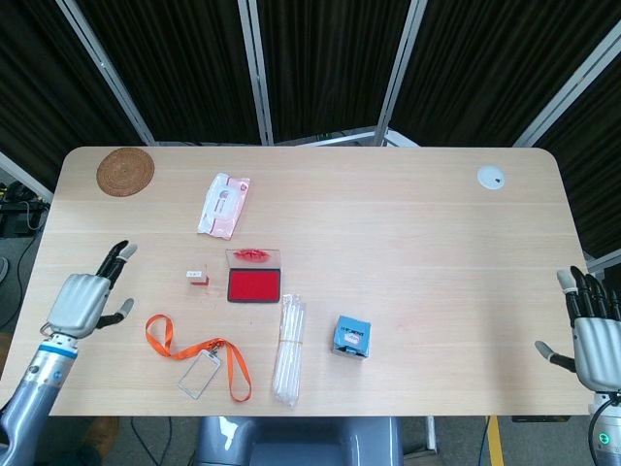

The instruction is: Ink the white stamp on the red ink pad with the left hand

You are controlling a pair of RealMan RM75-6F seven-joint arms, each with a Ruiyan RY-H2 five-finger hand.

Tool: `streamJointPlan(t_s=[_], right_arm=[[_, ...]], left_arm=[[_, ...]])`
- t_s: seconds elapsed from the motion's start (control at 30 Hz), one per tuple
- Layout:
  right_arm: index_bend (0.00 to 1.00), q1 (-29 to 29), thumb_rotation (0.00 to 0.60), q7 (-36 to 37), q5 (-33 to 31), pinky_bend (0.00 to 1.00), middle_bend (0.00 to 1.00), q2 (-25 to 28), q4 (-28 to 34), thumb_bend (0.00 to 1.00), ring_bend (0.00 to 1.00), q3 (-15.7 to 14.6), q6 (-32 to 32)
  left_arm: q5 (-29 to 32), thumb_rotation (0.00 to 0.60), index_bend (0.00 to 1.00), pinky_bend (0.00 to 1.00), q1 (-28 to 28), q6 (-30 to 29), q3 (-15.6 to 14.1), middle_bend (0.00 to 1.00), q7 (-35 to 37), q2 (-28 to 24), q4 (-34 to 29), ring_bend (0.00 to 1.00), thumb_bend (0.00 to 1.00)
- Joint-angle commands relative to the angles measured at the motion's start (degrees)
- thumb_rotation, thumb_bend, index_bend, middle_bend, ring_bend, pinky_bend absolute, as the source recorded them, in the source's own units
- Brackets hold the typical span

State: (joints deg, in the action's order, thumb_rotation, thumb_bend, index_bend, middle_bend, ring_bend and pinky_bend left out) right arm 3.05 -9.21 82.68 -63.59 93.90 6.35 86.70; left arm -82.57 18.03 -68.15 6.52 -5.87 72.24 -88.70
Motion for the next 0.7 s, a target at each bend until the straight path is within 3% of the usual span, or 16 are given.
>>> streamJointPlan(t_s=[0.03, 0.27, 0.7], right_arm=[[0.0, 0.3, 0.6, 0.1, -1.0, 0.0, 0.0, -0.1, -0.5, 0.0, 0.0, 0.3, -0.8], [0.0, 0.1, 0.6, -0.5, -3.2, 0.0, 0.0, 0.2, -0.9, 0.0, 0.0, 0.6, -1.3], [0.0, 0.1, 0.6, -0.7, -5.2, 0.0, 0.0, 0.1, -1.7, 0.0, 0.0, 0.9, -2.1]], left_arm=[[7.8, 0.6, 0.09, 0.77, 6.5, 8.7, 3.8, 0.06, -3.3, 5.8, 4.3, 0.79, 0.39], [14.6, 0.6, 0.17, 0.78, 10.7, 13.7, 4.5, 0.17, -7.5, 12.2, 9.7, 0.8, 0.45], [15.1, 0.6, 0.25, 0.78, 12.6, 13.7, 3.4, 0.25, -6.2, 19.1, 16.6, 0.8, 0.45]])
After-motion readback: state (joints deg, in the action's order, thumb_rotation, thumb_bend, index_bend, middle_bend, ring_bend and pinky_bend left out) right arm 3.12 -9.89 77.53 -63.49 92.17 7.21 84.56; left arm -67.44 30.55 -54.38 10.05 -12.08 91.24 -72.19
